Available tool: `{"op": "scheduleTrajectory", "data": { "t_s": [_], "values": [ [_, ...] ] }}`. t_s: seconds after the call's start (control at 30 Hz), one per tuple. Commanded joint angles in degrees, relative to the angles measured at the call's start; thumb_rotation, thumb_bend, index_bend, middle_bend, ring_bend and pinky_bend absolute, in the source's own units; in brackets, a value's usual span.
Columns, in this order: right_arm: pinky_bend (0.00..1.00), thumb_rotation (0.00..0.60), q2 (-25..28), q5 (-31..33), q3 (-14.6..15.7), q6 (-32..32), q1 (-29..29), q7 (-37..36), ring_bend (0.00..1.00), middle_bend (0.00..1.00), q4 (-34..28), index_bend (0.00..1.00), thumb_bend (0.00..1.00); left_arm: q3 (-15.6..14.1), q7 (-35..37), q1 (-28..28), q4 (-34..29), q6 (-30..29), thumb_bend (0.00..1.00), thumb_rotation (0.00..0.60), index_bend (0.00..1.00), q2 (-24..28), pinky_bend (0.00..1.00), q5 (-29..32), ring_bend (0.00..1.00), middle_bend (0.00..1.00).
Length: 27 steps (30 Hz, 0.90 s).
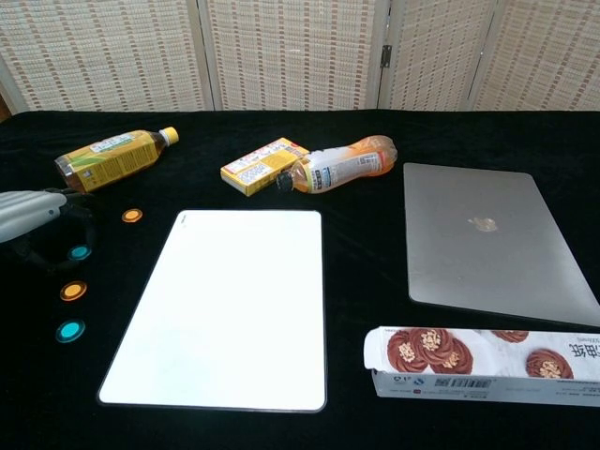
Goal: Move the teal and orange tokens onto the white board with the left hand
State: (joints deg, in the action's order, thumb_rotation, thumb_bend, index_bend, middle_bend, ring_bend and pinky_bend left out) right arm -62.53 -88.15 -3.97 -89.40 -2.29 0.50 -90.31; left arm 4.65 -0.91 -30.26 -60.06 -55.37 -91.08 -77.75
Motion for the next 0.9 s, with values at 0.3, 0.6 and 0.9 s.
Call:
{"op": "scheduleTrajectory", "data": {
  "t_s": [0.3,0.6,0.9],
  "values": [
    [0.00,0.588,0.1,0.1,0.0,-0.3,0.3,-0.4,0.04,0.08,0.2,0.01,0.21,1.1,-1.7,-2.7,-10.0,-0.7,0.46,0.600,0.52,2.2,0.00,-2.1,0.01,0.13],
    [0.00,0.589,0.1,0.1,0.1,-0.6,0.6,-0.7,0.04,0.08,0.5,0.01,0.21,2.3,-5.1,-6.9,-12.1,1.7,0.46,0.600,0.52,-0.4,0.00,-2.2,0.01,0.13],
    [0.00,0.588,0.0,0.2,0.1,-0.9,1.0,-1.1,0.04,0.08,0.7,0.01,0.21,2.3,-8.1,-9.3,-10.2,4.1,0.46,0.600,0.52,-3.1,0.00,-0.6,0.01,0.13]
  ]
}}
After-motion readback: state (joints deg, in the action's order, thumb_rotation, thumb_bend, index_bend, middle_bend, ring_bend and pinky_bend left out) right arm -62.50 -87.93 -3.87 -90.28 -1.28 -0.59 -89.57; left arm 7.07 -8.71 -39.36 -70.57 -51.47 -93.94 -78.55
